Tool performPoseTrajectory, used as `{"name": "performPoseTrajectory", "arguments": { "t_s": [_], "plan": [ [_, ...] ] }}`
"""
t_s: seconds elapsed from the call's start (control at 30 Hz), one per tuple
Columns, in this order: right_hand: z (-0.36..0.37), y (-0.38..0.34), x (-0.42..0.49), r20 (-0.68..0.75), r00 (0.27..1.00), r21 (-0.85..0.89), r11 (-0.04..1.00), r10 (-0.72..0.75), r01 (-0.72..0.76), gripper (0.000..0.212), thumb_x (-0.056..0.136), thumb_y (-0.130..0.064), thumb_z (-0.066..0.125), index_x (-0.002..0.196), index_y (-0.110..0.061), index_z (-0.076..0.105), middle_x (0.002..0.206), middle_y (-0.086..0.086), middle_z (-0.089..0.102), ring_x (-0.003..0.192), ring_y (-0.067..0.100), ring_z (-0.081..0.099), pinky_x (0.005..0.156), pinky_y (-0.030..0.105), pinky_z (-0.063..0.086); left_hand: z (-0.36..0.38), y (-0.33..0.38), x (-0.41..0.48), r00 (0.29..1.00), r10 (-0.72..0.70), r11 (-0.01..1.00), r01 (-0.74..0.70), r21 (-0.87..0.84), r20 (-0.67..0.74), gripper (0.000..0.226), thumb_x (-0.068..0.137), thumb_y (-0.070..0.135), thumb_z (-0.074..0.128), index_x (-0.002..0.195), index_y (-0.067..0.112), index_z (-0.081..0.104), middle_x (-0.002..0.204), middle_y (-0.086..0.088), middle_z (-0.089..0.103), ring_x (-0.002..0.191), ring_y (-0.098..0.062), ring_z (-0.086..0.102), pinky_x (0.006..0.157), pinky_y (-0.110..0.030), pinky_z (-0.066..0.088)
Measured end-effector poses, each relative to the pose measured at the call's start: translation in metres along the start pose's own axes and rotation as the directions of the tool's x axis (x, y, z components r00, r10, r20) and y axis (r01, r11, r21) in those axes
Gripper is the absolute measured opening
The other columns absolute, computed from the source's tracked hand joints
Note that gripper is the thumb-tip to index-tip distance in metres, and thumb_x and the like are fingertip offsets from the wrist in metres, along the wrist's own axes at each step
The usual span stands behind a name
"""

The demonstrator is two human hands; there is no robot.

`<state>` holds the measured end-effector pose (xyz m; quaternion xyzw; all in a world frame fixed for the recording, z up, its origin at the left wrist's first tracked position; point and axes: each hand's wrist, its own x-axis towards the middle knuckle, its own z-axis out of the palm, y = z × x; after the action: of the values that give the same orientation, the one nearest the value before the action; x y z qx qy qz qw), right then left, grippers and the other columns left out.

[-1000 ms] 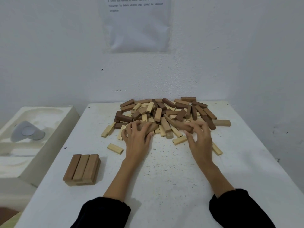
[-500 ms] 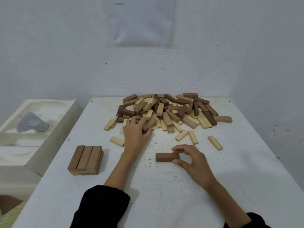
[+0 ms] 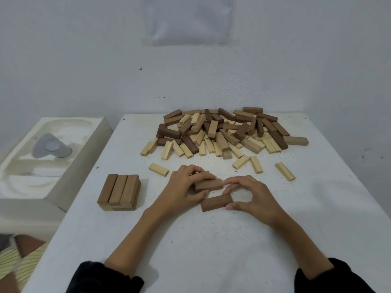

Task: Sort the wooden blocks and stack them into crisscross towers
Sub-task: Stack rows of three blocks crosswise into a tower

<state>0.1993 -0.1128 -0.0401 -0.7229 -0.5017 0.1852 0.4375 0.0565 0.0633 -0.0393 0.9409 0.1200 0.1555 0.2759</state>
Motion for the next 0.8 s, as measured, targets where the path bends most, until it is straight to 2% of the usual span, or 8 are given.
{"name": "performPoseTrajectory", "arguments": {
  "t_s": [0.07, 0.17, 0.27, 0.4, 0.5, 0.57, 0.67, 0.8],
  "plan": [
    [0.001, 0.000, 0.000, 0.021, 1.000, -0.001, 1.000, -0.005, 0.005, 0.054, 0.060, -0.026, 0.086, 0.105, -0.039, 0.060, 0.091, -0.023, 0.068, 0.101, 0.000, 0.052, 0.091, 0.026, 0.039, -0.002, 0.001, 0.000, 0.999, 0.016, 1.000, -0.016, -0.010, 0.044, 0.044, 0.082, 0.050, 0.052, 0.126, 0.044, 0.054, 0.118, 0.019, 0.051, 0.107, -0.004, 0.040, 0.093, -0.032, 0.036],
    [0.002, 0.000, 0.000, 0.027, 0.999, -0.066, 0.998, -0.018, 0.020, 0.058, 0.054, -0.055, 0.077, 0.107, -0.048, 0.054, 0.097, -0.023, 0.063, 0.103, -0.002, 0.048, 0.089, 0.025, 0.039, -0.005, 0.005, -0.002, 0.994, 0.012, 0.995, -0.001, -0.103, 0.108, 0.050, 0.086, 0.052, 0.051, 0.134, 0.043, 0.043, 0.128, 0.019, 0.047, 0.117, 0.000, 0.037, 0.099, -0.023, 0.033],
    [0.002, -0.003, 0.000, 0.040, 0.999, -0.190, 0.981, 0.033, -0.024, 0.074, 0.052, -0.075, 0.060, 0.119, -0.056, 0.035, 0.118, -0.023, 0.037, 0.114, -0.010, 0.025, 0.097, 0.017, 0.025, -0.009, 0.013, -0.005, 0.994, -0.073, 0.977, 0.088, -0.193, 0.083, 0.051, 0.090, 0.051, 0.046, 0.138, 0.037, 0.035, 0.138, 0.015, 0.039, 0.126, 0.004, 0.030, 0.107, -0.022, 0.030],
    [0.007, -0.002, 0.000, 0.123, 0.990, -0.458, 0.889, 0.074, -0.010, 0.103, 0.048, -0.098, 0.027, 0.137, -0.049, 0.010, 0.146, -0.013, 0.017, 0.130, -0.002, 0.005, 0.108, 0.034, 0.014, -0.012, 0.023, -0.024, 0.965, -0.233, 0.962, 0.246, -0.115, 0.118, 0.083, 0.081, 0.072, 0.037, 0.149, 0.030, 0.017, 0.153, 0.011, 0.019, 0.136, 0.000, 0.015, 0.115, -0.027, 0.016],
    [0.008, 0.002, 0.002, 0.111, 0.991, -0.481, 0.877, 0.081, -0.018, 0.115, 0.048, -0.099, 0.020, 0.145, -0.036, 0.017, 0.149, -0.013, 0.018, 0.134, 0.004, 0.007, 0.110, 0.034, 0.012, -0.013, 0.025, -0.039, 0.937, -0.266, 0.958, 0.284, -0.046, 0.227, 0.108, 0.067, 0.084, 0.045, 0.150, 0.030, 0.003, 0.154, 0.015, 0.006, 0.140, 0.001, 0.004, 0.119, -0.033, 0.007],
    [0.009, 0.002, 0.006, 0.101, 0.993, -0.473, 0.881, 0.068, -0.012, 0.113, 0.049, -0.099, 0.021, 0.143, -0.035, 0.027, 0.146, -0.014, 0.025, 0.133, 0.004, 0.011, 0.107, 0.031, 0.011, -0.014, 0.022, -0.040, 0.938, -0.225, 0.971, 0.238, -0.017, 0.264, 0.109, 0.068, 0.077, 0.058, 0.150, 0.030, 0.003, 0.149, 0.019, 0.009, 0.136, 0.006, 0.003, 0.119, -0.033, 0.007],
    [0.011, -0.002, 0.011, 0.074, 0.995, -0.447, 0.894, 0.068, -0.028, 0.101, 0.050, -0.092, 0.035, 0.131, -0.033, 0.044, 0.140, -0.014, 0.034, 0.129, 0.006, 0.019, 0.102, 0.027, 0.014, -0.016, 0.015, -0.030, 0.969, -0.126, 0.991, 0.132, -0.014, 0.213, 0.093, 0.071, 0.061, 0.067, 0.146, 0.029, 0.023, 0.134, 0.023, 0.023, 0.122, 0.011, 0.015, 0.115, -0.029, 0.018],
    [0.013, -0.004, 0.009, 0.021, 0.998, -0.428, 0.903, 0.059, -0.044, 0.084, 0.054, -0.082, 0.042, 0.120, -0.032, 0.051, 0.132, -0.015, 0.038, 0.125, 0.007, 0.026, 0.097, 0.025, 0.016, -0.021, 0.005, -0.017, 0.977, -0.066, 0.995, 0.079, -0.055, 0.202, 0.081, 0.065, 0.065, 0.063, 0.136, 0.032, 0.043, 0.126, 0.024, 0.041, 0.118, 0.007, 0.033, 0.105, -0.022, 0.026]
  ]
}}
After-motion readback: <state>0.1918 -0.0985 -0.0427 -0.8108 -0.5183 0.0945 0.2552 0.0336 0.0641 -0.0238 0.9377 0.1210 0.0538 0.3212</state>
